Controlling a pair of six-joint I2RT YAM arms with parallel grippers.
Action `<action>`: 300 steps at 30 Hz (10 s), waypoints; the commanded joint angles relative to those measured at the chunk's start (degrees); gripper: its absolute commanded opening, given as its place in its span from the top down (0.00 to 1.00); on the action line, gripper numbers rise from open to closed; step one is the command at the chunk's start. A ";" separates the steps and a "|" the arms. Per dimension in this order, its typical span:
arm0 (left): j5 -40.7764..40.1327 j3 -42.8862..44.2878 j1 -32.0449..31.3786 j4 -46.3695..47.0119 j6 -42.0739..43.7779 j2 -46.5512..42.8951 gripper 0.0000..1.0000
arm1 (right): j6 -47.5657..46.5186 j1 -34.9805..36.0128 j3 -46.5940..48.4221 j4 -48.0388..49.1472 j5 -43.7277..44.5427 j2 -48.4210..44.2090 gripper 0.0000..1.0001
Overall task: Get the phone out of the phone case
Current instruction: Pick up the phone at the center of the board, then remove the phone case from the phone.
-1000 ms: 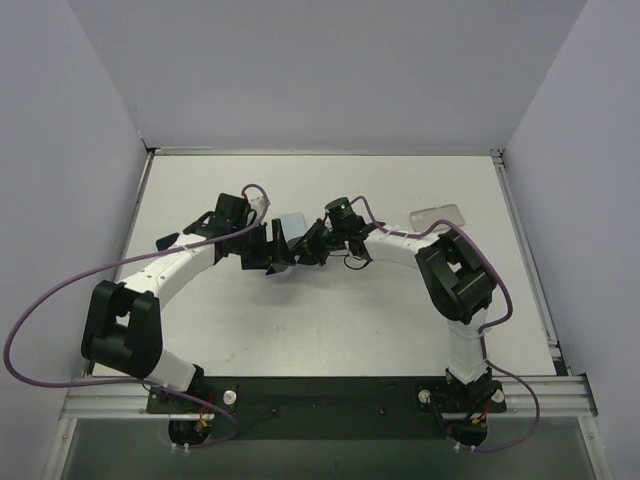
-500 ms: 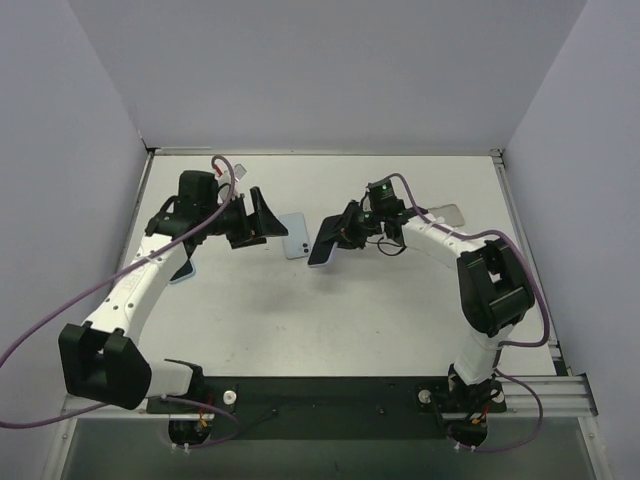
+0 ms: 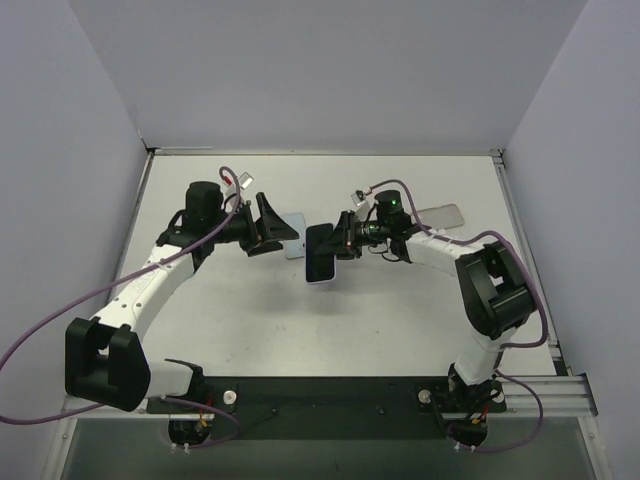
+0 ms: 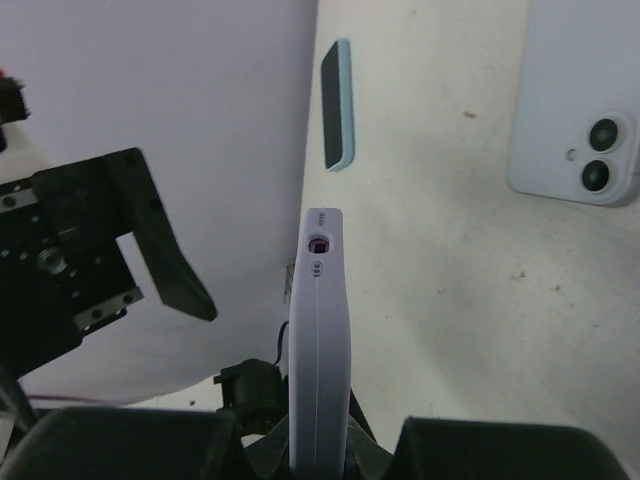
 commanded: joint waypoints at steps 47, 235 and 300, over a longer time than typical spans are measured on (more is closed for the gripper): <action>5.17 -14.15 -1.63 33.47 -26.88 -1.78 0.18 | 38.87 -1.26 -2.13 68.45 -12.61 -0.01 1.00; -15.05 -8.35 -8.05 91.47 -41.99 -3.37 1.00 | 41.86 9.73 -9.86 42.96 14.11 -8.01 0.89; -1.69 -0.52 1.01 83.56 -43.48 8.85 1.00 | 3.79 20.71 4.46 -0.92 -7.77 -10.30 0.56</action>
